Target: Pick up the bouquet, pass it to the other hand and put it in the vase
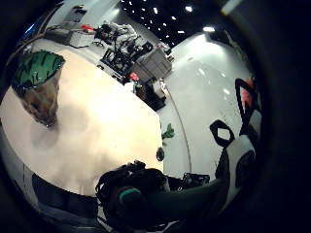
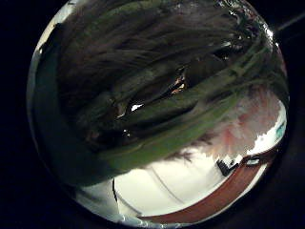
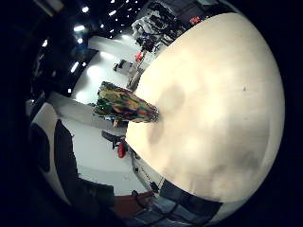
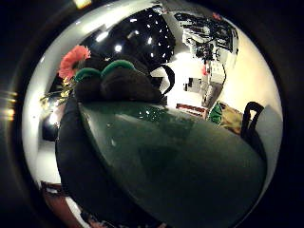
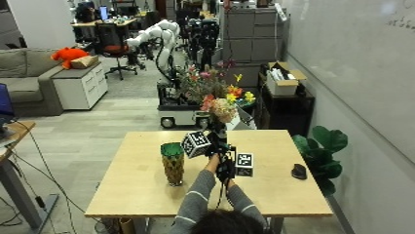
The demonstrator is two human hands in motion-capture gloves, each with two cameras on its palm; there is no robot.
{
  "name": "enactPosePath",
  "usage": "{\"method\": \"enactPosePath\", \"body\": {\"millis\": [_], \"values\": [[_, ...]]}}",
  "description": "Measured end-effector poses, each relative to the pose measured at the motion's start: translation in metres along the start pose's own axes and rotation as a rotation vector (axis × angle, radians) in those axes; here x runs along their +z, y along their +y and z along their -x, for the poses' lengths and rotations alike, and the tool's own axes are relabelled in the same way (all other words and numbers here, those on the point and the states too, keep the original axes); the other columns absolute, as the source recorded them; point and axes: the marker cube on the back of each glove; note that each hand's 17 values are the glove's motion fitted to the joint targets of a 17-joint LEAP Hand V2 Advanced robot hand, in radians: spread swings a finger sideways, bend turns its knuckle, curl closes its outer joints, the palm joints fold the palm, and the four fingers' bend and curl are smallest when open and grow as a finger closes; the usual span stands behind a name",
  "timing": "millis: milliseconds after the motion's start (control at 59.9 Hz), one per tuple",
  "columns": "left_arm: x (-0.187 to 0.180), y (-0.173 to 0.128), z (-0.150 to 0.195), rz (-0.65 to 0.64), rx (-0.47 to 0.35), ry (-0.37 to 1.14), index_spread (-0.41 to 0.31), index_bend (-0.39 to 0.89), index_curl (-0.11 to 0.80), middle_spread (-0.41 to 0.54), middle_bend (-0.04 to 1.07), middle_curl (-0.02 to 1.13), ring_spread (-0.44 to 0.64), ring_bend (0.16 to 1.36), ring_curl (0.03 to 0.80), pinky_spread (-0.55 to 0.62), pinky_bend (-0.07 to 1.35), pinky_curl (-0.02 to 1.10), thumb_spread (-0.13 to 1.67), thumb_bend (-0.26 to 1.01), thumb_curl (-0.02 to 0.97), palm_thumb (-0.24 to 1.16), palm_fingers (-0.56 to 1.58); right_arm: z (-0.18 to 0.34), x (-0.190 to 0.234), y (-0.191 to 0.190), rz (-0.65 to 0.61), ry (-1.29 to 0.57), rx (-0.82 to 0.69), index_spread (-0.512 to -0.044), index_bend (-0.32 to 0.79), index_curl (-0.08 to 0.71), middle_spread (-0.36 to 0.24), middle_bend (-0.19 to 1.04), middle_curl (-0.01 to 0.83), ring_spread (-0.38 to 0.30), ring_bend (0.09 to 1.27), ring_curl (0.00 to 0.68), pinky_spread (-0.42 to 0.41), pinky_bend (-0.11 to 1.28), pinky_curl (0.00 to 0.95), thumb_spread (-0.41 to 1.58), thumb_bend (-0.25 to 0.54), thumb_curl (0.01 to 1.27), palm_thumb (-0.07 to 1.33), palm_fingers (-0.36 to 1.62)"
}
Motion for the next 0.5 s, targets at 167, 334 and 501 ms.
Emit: {"method": "enactPosePath", "body": {"millis": [167,334,501], "values": [[-0.010,-0.002,-0.009,0.013,0.068,-0.021,-0.346,0.48,0.499,-0.359,0.72,0.56,-0.38,0.78,0.464,-0.40,0.61,0.48,1.10,0.01,0.412,0.68,1.46,-0.033,0.012,-0.030,0.102,-0.073,-0.088,-0.180,0.64,0.579,-0.117,0.91,0.615,-0.172,1.04,0.578,-0.238,0.74,0.552,0.92,-0.053,0.75,0.91,1.34],[-0.029,-0.019,-0.020,-0.020,0.107,-0.001,-0.360,0.51,0.541,-0.363,0.75,0.57,-0.38,0.81,0.473,-0.40,0.64,0.49,1.13,-0.01,0.422,0.69,1.43,-0.012,-0.001,-0.024,0.207,0.031,-0.163,-0.195,0.32,0.495,-0.115,0.73,0.528,-0.180,0.84,0.485,-0.304,0.66,0.467,0.94,-0.064,0.65,0.76,1.17],[-0.056,-0.042,-0.037,-0.047,0.116,0.013,-0.366,0.51,0.568,-0.363,0.77,0.58,-0.38,0.82,0.475,-0.40,0.67,0.49,1.15,-0.02,0.432,0.68,1.41,-0.007,-0.014,-0.035,0.247,0.091,-0.213,-0.271,0.11,0.397,-0.126,0.45,0.439,-0.194,0.62,0.412,-0.205,0.59,0.428,0.91,-0.072,0.52,0.54,0.86]]}}
